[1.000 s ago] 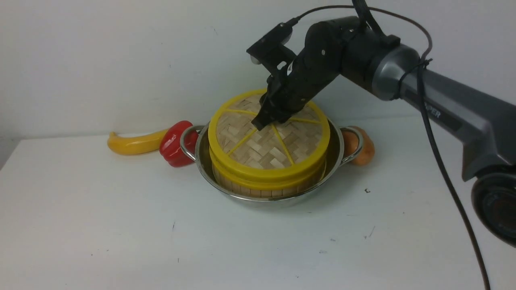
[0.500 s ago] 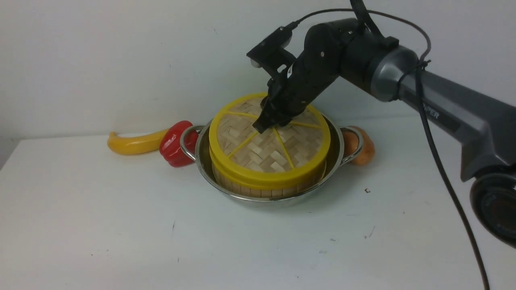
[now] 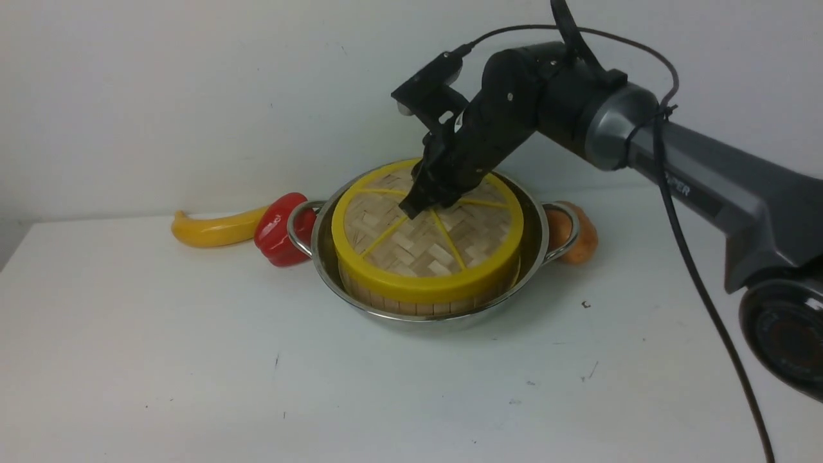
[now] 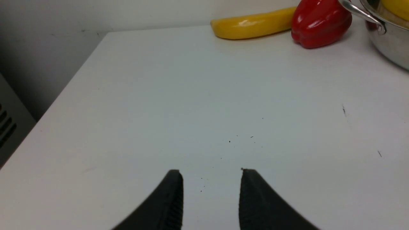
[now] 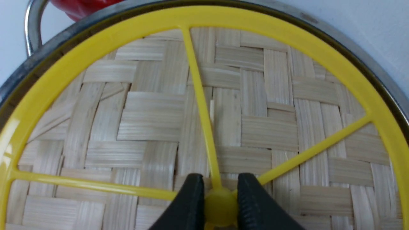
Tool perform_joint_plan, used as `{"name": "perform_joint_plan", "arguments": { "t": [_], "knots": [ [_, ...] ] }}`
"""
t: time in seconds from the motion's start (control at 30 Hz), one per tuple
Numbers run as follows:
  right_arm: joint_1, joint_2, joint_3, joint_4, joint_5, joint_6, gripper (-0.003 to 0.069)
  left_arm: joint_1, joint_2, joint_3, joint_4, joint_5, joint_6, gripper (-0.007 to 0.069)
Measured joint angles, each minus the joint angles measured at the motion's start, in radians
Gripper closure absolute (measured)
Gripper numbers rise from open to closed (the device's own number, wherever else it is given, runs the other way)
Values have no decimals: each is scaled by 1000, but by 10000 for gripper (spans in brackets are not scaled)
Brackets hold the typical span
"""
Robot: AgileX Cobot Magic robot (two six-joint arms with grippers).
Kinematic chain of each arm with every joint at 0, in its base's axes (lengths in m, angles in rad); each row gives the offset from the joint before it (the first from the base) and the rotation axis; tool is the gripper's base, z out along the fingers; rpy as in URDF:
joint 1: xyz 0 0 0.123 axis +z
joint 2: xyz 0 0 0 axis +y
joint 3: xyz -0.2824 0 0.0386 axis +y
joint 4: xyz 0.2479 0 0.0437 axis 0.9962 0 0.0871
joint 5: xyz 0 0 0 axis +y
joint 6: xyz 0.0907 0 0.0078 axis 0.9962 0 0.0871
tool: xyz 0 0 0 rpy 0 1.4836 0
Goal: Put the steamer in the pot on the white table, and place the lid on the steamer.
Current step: 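Place the bamboo steamer lid onto the steamer basket in the pot with the right gripper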
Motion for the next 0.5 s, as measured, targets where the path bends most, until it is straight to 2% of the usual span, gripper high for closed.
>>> {"name": "perform_joint_plan", "arguments": {
  "t": [0.33, 0.37, 0.5],
  "knots": [
    [0, 4, -3, -2, -6, -4, 511, 0, 0, 0, 0, 0, 0, 384],
    [0, 2, -3, -5, -6, -3, 495, 0, 0, 0, 0, 0, 0, 384],
    [0, -25, -3, -37, -13, 35, 302, 0, 0, 0, 0, 0, 0, 384]
  ]
}}
